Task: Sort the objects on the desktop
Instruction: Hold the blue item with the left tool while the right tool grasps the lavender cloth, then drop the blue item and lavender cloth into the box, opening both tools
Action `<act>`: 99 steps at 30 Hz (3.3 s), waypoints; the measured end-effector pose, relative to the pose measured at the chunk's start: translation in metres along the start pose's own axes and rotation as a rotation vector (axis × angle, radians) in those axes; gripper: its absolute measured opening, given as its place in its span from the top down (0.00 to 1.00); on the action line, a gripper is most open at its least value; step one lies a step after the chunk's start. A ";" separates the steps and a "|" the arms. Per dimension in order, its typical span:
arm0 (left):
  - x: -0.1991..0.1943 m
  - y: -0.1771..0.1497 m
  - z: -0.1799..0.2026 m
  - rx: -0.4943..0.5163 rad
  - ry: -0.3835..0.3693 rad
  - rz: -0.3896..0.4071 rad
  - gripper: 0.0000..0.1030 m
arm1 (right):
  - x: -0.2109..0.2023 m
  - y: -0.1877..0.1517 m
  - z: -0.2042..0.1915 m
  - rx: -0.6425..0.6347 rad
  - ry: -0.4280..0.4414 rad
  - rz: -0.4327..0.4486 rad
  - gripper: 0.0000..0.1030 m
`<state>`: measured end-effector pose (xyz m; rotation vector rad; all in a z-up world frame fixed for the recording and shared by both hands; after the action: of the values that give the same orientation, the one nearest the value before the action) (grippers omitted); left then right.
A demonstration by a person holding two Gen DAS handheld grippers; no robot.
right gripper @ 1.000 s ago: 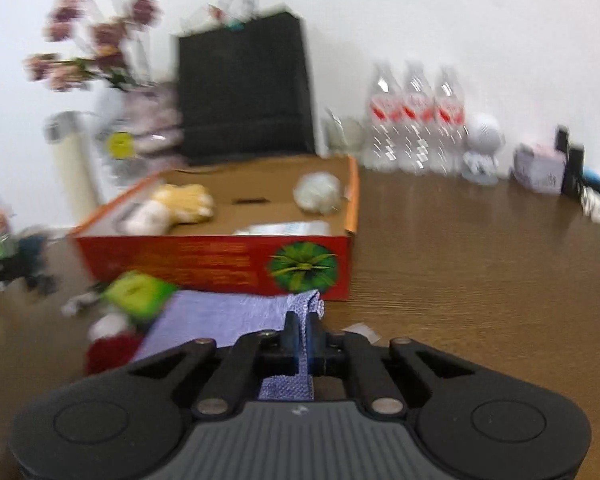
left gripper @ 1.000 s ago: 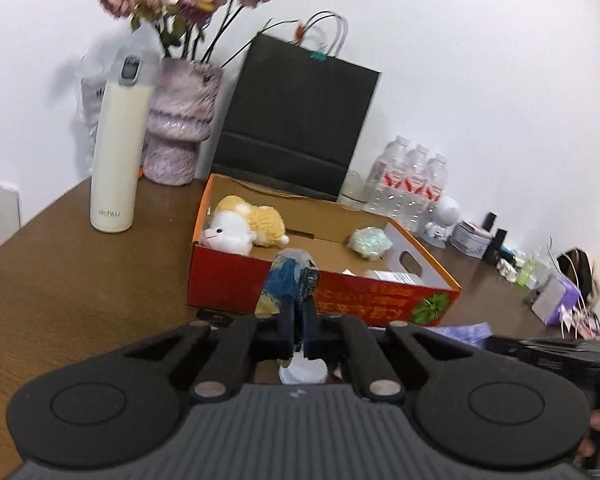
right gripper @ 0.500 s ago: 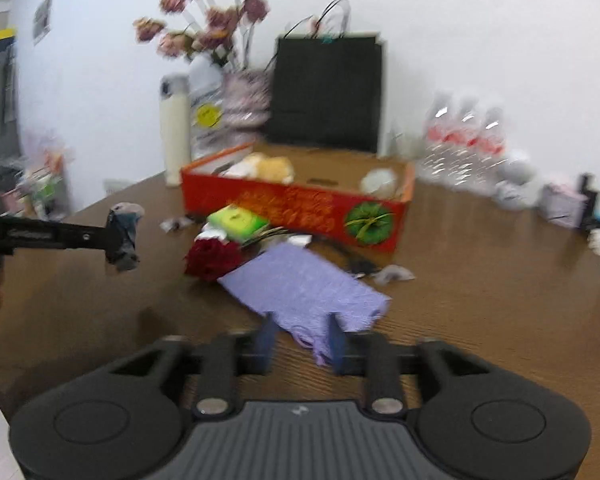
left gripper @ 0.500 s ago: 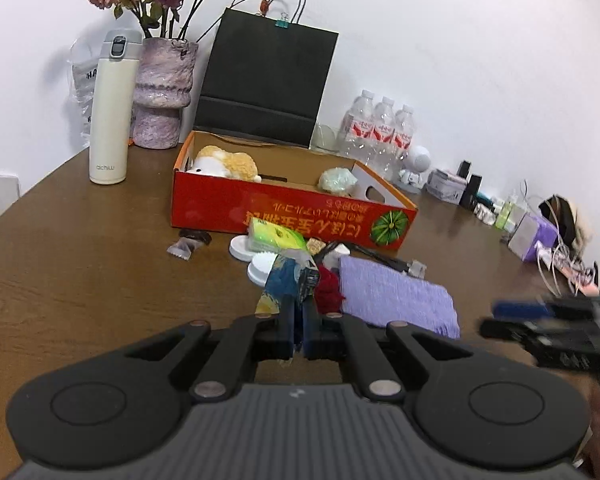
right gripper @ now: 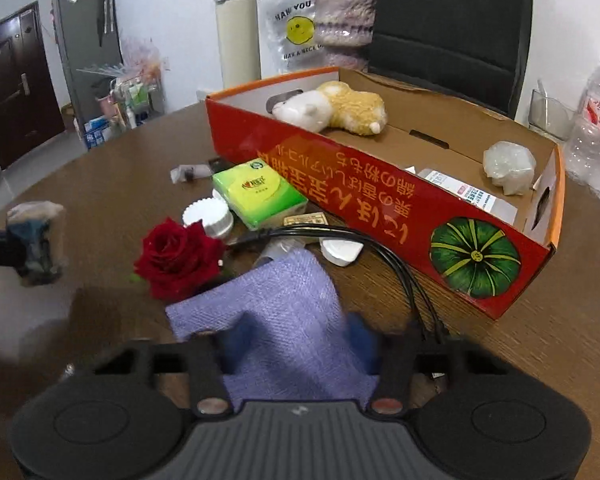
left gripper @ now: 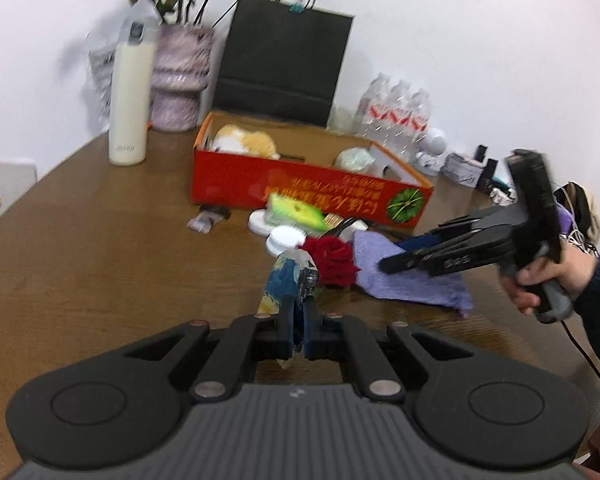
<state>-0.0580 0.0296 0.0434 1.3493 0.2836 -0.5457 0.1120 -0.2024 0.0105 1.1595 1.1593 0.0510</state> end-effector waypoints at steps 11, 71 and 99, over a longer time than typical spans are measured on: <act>0.006 0.000 0.022 0.049 -0.018 -0.014 0.95 | -0.083 -0.066 -0.048 0.243 -0.159 0.225 0.96; 0.035 0.100 -0.001 0.215 -0.233 0.019 0.45 | -0.096 0.076 -0.002 0.393 -0.237 0.552 0.96; 0.091 0.168 0.014 0.137 0.000 0.209 0.92 | -0.080 0.088 0.005 0.327 -0.320 0.444 0.96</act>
<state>0.1059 0.0177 0.1425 1.4914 0.1044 -0.3952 0.1226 -0.2106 0.1289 1.6346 0.6256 0.0134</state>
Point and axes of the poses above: each gripper's, at about its wrist camera, not at the fingertips, and x roughly the way its jaws point, z to its right, y to its top, the point moved 1 cm from there along x, roughly the way its jaws point, and after that the axes turned 3 degrees about z, right-handed, at the moved point
